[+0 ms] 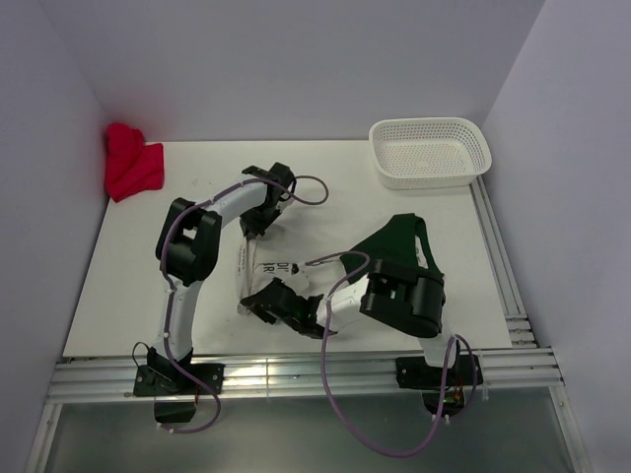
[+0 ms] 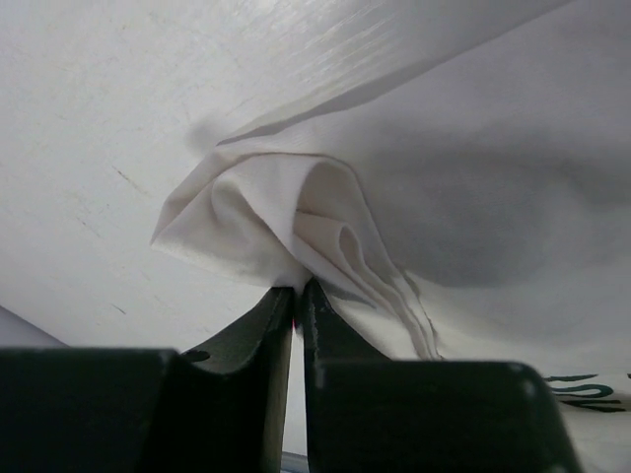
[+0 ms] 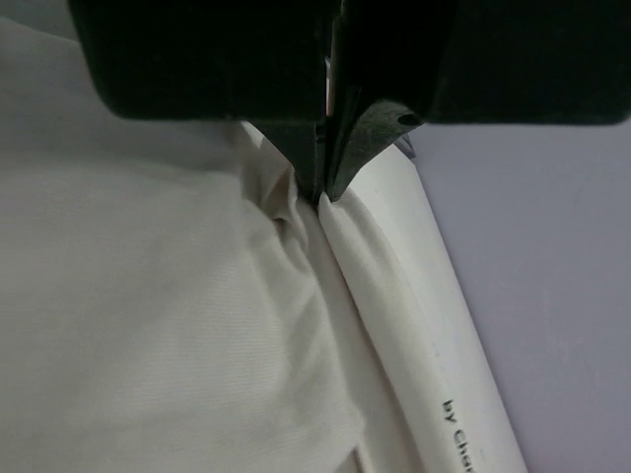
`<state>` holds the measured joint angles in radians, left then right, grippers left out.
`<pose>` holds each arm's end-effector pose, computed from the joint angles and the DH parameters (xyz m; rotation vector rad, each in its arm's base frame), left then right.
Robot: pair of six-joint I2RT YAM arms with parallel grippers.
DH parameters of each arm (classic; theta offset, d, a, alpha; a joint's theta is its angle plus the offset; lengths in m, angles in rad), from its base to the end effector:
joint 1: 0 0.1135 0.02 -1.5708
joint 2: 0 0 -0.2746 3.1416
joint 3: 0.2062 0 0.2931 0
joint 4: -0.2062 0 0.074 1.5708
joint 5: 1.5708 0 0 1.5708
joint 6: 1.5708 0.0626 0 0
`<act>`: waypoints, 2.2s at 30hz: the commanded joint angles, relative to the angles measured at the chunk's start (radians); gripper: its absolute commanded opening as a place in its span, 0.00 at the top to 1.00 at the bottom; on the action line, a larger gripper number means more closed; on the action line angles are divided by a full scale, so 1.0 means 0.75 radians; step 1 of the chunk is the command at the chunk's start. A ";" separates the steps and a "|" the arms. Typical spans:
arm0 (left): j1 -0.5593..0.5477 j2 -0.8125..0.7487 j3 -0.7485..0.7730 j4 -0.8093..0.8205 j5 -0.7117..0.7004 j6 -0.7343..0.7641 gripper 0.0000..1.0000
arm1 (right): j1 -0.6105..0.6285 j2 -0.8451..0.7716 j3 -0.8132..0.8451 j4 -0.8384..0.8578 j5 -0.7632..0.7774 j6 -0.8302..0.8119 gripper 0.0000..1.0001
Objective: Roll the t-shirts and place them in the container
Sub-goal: Roll the tshirt
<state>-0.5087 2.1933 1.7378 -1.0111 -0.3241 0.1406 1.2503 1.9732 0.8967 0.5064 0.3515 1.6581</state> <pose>0.4272 -0.2154 0.1317 0.9165 2.8018 0.4456 0.1554 0.3996 0.0704 0.7158 2.3083 1.2566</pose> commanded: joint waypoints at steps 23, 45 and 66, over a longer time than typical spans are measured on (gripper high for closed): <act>0.005 -0.096 -0.012 0.156 0.324 0.029 0.58 | 0.078 0.012 -0.110 -0.102 0.063 0.336 1.00; 0.011 -0.016 -0.049 0.158 0.320 0.038 0.63 | 0.106 -0.281 0.277 -0.837 0.325 -0.128 0.55; 0.003 -0.016 -0.020 0.127 0.299 0.025 0.63 | -0.076 0.010 0.647 -1.015 0.302 -0.474 0.50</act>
<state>-0.4992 2.1750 1.7168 -0.9344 -0.1135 0.1635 1.1973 1.9980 1.3628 -0.2359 0.5343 1.3346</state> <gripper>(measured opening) 0.375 0.500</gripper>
